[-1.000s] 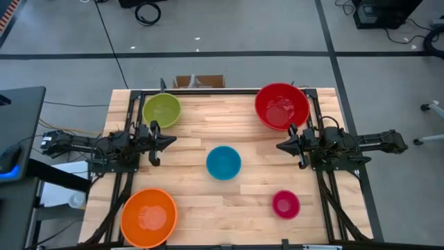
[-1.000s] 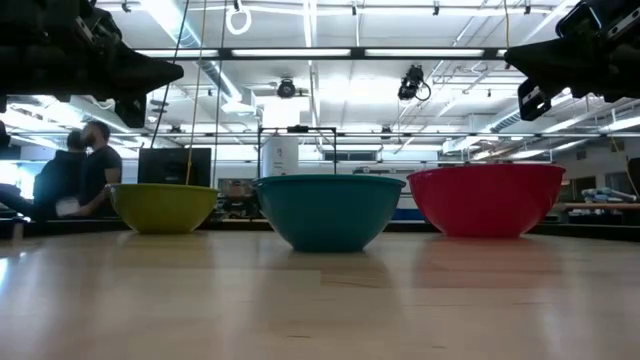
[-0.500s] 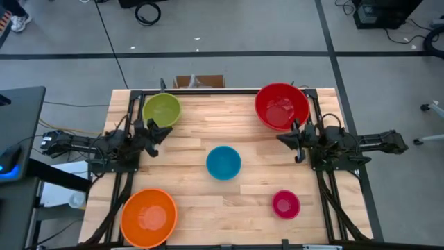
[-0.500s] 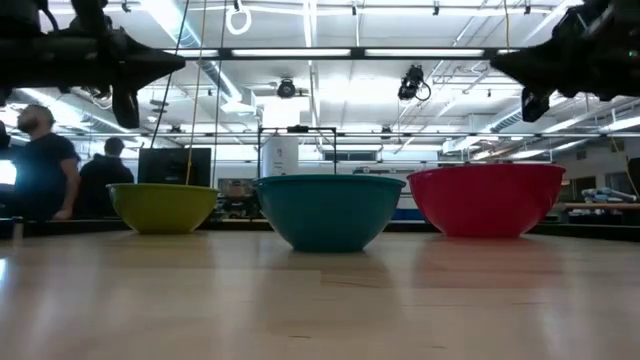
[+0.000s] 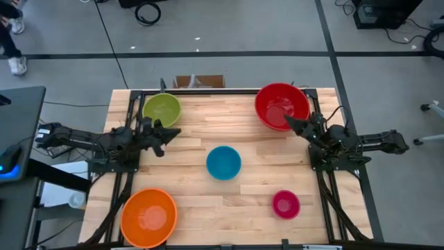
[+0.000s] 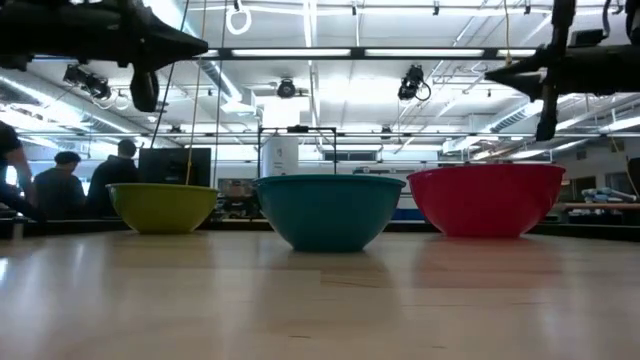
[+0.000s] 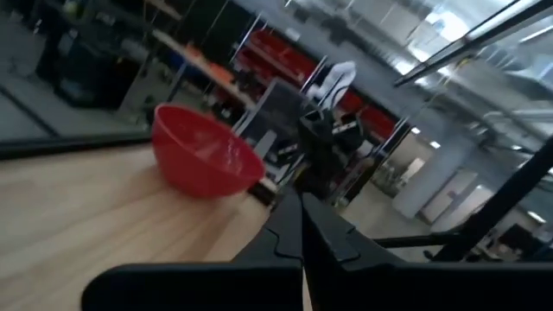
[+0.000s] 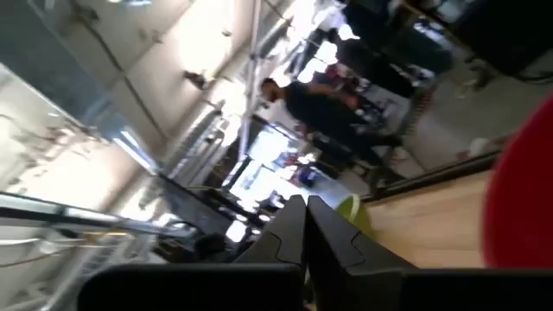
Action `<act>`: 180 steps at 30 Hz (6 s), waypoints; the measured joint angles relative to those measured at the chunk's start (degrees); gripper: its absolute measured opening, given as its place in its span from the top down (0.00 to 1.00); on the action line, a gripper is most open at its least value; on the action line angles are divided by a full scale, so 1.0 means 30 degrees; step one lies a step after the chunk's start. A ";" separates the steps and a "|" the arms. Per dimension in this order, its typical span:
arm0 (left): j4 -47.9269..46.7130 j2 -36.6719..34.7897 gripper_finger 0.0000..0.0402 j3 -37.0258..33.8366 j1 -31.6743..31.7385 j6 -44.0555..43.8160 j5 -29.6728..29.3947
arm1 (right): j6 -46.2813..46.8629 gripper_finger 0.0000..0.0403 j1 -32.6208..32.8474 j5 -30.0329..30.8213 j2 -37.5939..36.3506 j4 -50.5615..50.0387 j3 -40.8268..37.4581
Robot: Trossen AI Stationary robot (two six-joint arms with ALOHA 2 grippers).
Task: Nest bowls inside each other
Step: Stack the orange bowl on top of the red bowl
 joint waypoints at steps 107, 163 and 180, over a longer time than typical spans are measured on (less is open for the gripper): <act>-2.6187 0.9353 0.98 1.0033 -0.2789 -0.4942 0.6956 | -0.4476 0.48 -0.0603 -0.9806 2.9446 -1.0787 2.2317; -1.7520 0.9477 0.98 1.0310 0.5351 0.0636 0.2583 | -1.3800 0.48 -0.3157 -0.9200 3.1933 -1.6942 3.1177; -1.3544 0.9500 0.85 1.0252 0.5337 0.0938 0.2014 | -1.4442 0.88 -0.4309 -0.9339 3.1877 -2.0866 3.1197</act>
